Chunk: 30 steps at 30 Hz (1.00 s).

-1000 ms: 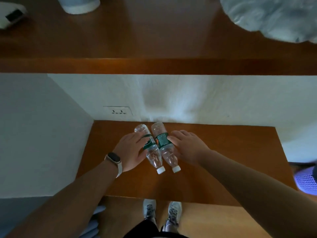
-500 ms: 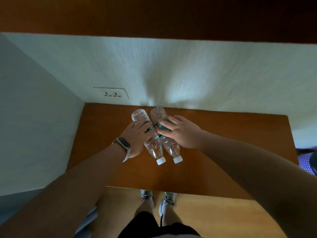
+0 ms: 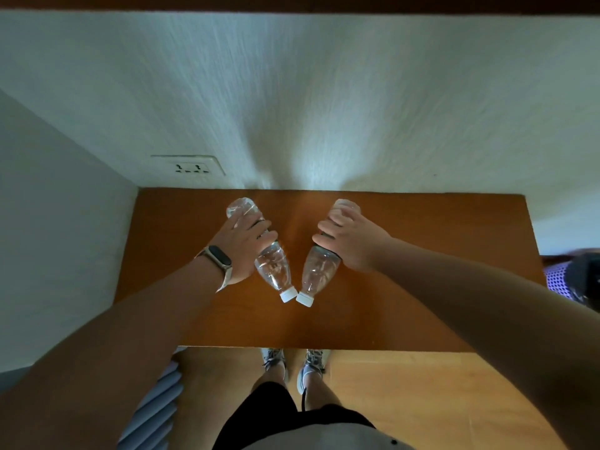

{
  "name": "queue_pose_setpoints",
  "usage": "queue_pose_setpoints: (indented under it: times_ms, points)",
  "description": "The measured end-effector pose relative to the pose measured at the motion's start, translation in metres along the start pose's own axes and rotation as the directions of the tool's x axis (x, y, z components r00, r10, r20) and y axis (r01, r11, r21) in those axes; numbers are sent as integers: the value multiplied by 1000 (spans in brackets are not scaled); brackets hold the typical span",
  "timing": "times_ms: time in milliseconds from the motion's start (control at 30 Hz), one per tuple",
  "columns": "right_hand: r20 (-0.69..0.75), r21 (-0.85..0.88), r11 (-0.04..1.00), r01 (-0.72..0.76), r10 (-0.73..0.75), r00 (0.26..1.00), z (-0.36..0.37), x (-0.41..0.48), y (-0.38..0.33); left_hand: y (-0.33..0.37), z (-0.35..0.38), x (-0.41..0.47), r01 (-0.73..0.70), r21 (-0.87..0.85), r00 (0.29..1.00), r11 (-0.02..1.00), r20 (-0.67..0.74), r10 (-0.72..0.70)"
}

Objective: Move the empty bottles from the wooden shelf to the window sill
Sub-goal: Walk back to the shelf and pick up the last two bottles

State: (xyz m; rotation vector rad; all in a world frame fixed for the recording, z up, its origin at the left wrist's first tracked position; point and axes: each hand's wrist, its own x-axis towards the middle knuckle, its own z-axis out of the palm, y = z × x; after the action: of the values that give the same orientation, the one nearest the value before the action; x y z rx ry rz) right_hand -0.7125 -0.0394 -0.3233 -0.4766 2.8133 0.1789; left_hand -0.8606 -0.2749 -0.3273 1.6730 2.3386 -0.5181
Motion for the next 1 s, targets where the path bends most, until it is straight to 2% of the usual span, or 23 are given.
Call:
queue_pose_setpoints:
  times_ms: [167,267,333,500,667,800,1000]
  points:
    - [99,0,997,-82,81,992,3,-22,-2,-6,2,-6,16,13,1000,1000,18,-16]
    - [119,30,982,-186,181,976,4,-39,-3,-10,8,-10,62,-72,997,995,56,-58]
    - [140,114,951,-287,270,952,5,-51,-4,-11,10,-14,114,-150,991,982,84,-102]
    - [176,333,790,-514,484,857,2,-78,-15,-5,10,-25,207,-282,977,937,115,-181]
    - [201,533,550,-644,657,727,-8,-93,-33,-1,13,-39,290,-468,957,835,152,-247]
    - [235,647,371,-666,734,638,-14,-98,-52,7,9,-49,314,-665,944,678,146,-295]
    - [249,814,116,-570,816,522,-28,-94,-80,11,-10,-59,287,-912,916,293,172,-363]
